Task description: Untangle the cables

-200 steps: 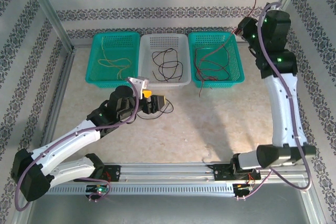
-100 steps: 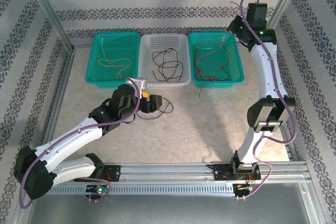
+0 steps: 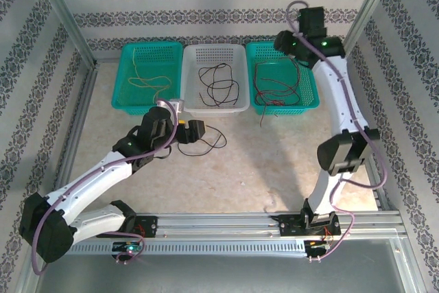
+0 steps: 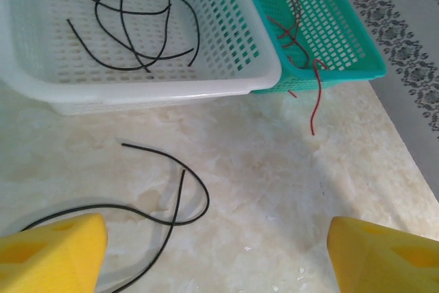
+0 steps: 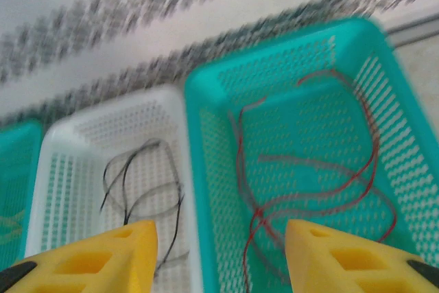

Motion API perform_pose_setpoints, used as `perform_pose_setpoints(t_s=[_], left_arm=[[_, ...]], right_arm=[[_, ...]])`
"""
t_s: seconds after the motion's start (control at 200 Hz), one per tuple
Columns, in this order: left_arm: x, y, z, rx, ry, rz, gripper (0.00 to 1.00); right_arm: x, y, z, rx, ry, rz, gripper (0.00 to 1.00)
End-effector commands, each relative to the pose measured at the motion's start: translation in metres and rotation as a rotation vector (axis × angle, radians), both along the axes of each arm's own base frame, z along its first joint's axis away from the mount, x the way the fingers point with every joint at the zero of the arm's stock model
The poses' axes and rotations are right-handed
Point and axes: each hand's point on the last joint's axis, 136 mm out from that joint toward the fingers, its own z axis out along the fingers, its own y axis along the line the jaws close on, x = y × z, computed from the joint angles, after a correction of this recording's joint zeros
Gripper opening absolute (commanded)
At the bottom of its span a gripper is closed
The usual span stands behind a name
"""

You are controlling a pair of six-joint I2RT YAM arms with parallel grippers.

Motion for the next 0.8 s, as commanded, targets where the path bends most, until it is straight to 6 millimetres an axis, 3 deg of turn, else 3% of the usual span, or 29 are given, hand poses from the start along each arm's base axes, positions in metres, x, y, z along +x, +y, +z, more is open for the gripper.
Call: perform_pose_setpoints(t_s=[0.0,0.09,0.22,0.34,0.485,0.625,0.794], left_arm=[[-0.005,0.014,-0.031,0.038,0.131,0.047,0.79],[-0.008,0.023,-0.046,0.063,0.193,0.071,0.72],[-0.012,0.035,-0.048,0.074,0.208,0.100,0.63],[-0.015,0.042,-0.047,0.088,0.192,0.111,0.61],[-0.019,0.039,-0.062,0.108,0.252,0.095,0.58],[-0.021,0.042,-0.068,0.116,0.276,0.103,0.55],[-0.022,0.057,-0.060,0.121,0.241,0.156,0.56]], right_arm=[[-0.044,0.035,0.006,-0.039,-0.034,0.070,0.53],[-0.081,0.083,-0.014,0.004,-0.031,0.170,0.54],[-0.136,0.147,-0.070,0.005,0.050,0.282,0.54],[-0.171,0.178,-0.127,-0.071,0.145,0.296,0.52],[-0.188,0.194,-0.185,-0.117,0.281,0.249,0.46],[-0.188,0.202,-0.216,-0.129,0.339,0.192,0.43],[-0.182,0.204,-0.252,-0.232,0.420,0.126,0.43]])
